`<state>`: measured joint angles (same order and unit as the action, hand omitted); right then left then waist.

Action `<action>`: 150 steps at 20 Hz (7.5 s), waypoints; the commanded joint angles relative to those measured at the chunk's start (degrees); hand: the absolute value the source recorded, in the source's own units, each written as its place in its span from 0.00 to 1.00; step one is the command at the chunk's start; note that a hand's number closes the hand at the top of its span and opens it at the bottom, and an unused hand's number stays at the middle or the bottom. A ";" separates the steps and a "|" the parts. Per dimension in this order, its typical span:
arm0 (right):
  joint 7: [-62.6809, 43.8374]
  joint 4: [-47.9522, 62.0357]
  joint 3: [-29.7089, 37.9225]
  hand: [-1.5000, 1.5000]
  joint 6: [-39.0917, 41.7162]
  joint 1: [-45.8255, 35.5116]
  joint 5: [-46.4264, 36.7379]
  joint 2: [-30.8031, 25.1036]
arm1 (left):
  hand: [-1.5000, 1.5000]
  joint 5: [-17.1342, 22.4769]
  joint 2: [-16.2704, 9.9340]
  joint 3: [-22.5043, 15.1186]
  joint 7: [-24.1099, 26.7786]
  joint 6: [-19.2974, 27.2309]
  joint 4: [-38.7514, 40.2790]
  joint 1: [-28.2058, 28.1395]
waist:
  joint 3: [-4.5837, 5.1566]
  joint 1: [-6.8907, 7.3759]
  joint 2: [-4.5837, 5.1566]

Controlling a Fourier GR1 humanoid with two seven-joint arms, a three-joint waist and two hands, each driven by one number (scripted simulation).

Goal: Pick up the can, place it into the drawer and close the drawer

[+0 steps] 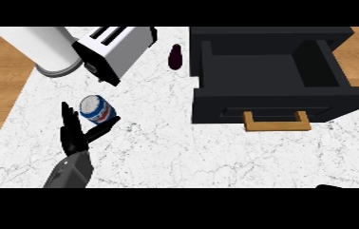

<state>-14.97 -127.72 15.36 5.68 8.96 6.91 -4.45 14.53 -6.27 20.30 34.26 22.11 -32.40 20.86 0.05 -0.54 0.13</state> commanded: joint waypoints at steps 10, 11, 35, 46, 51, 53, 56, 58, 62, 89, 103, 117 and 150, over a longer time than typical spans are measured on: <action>-7.26 -2.55 0.94 0.00 -2.46 -6.35 0.44 -2.19 | 1.00 0.52 -3.29 0.53 5.59 -9.86 15.52 9.93 | 0.05 -0.31 0.15; -1.73 -3.65 -1.93 0.00 -0.83 -0.11 -2.77 1.48 | 1.00 0.39 -3.25 0.29 6.79 -12.15 16.10 9.01 | 0.04 -0.51 0.15; -1.81 -5.33 0.52 0.00 -0.70 0.42 -3.34 1.05 | 1.00 -5.06 3.66 -9.81 0.64 -23.12 7.52 17.03 | -0.07 0.59 -0.40; -1.53 -0.58 4.75 0.00 -0.51 -3.34 -1.46 -1.95 | 1.00 -5.63 6.20 -18.15 -21.04 -16.45 -10.97 24.45 | -0.10 0.98 -0.58; -0.48 0.86 4.96 0.00 -0.82 -4.78 -1.56 -1.92 | 1.00 -2.29 6.25 -24.36 -29.62 -10.54 -20.84 25.77 | -0.08 0.60 -0.41; -2.20 -0.86 1.87 0.00 -1.24 -3.90 -3.14 -0.26 | 1.00 -1.97 6.26 -25.54 -34.11 -7.48 -23.41 29.18 | -0.07 0.45 -0.40; -1.48 -1.34 1.11 0.00 -1.14 -3.32 -4.18 0.15 | 1.00 -4.39 5.64 -22.31 -38.70 -6.90 -21.09 36.13 | -0.07 0.19 -0.25; 1.60 -0.40 5.95 0.00 0.29 -1.43 -0.01 -0.88 | 1.00 -1.69 6.26 -27.50 -40.68 -2.42 -23.59 36.44 | -0.10 -0.37 -0.37; -5.43 -2.32 4.16 0.00 -1.83 -5.54 -1.44 -2.17 | 1.00 -4.16 6.27 -24.98 -45.09 -3.32 -20.56 44.60 | -0.07 -0.16 -0.17; -7.00 1.28 2.85 0.00 -1.72 -13.03 -0.87 -4.93 | 0.00 10.53 6.27 -36.55 -42.35 10.41 12.11 72.07 | -0.25 -4.90 1.29; -4.69 1.34 -1.61 0.00 0.59 -17.78 -8.67 -9.47 | 0.00 15.96 6.27 -38.56 -37.05 15.40 14.49 71.92 | -0.21 -5.72 1.91; 8.89 14.29 -13.80 0.00 -0.34 -21.45 -35.18 -14.65 | 0.00 20.61 6.27 -37.49 -33.09 16.56 15.65 73.01 | -0.24 -3.32 1.74; 18.72 92.21 -14.68 0.00 -39.74 -60.94 -67.69 -6.41 | 0.00 16.29 -2.73 -37.18 -41.32 10.57 4.55 65.14 | -0.10 4.67 0.52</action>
<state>3.44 -43.15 -1.28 -30.56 -46.17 -59.55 -10.51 31.08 -7.84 -16.82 -5.89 33.18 -25.36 87.87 -0.06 3.50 0.46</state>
